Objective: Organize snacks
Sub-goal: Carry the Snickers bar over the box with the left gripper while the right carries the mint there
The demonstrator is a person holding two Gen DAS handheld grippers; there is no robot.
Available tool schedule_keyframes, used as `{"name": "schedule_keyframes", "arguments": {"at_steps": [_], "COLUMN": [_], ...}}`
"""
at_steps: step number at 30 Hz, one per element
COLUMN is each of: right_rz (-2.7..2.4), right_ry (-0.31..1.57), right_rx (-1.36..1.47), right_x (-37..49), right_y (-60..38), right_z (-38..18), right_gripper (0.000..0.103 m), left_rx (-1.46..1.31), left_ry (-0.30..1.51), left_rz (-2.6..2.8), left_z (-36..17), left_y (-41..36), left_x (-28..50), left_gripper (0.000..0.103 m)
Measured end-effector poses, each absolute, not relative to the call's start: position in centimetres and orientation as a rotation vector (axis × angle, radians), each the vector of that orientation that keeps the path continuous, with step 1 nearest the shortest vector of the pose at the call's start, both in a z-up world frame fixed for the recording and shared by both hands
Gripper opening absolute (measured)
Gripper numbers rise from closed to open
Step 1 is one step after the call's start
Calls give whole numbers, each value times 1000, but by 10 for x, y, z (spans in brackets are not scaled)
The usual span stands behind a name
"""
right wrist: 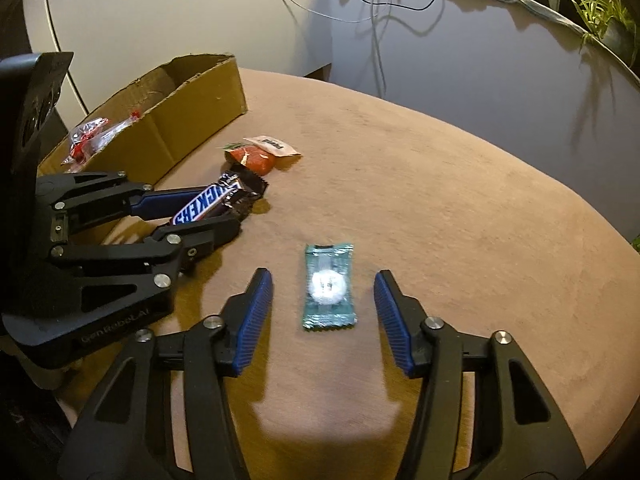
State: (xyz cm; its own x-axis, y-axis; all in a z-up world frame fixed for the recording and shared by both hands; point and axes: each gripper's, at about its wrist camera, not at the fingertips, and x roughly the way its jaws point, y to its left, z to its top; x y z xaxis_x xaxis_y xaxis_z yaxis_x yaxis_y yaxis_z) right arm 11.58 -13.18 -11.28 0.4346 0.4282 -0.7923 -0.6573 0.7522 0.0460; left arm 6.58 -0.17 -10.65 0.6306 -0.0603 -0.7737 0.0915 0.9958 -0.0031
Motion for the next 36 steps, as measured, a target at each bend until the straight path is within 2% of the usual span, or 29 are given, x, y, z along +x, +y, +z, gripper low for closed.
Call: {"name": "schedule_keyframes", "arguments": {"at_steps": [2, 3, 4, 18, 36], "right_rz": [660, 645, 633, 609, 736], "right_ry": [886, 882, 880, 766, 685], "right_rx": [-300, -301, -300, -246, -223], "right_x": [116, 117, 117, 105, 84], "right_y": [-134, -135, -137, -146, -76], "right_z": [-113, -113, -113, -70, -40], "right_gripper": [37, 26, 23, 23, 23], "left_rx": [34, 31, 27, -58, -200], "left_ry": [880, 875, 871, 744, 613], "left_rz": [-85, -85, -87, -129, -5], "left_z": [-106, -105, -103, -55, -17], "left_y": [-1, -1, -1, 12, 105], "left_x": [65, 64, 63, 42, 27], "left_gripper": [27, 27, 27, 27, 27]}}
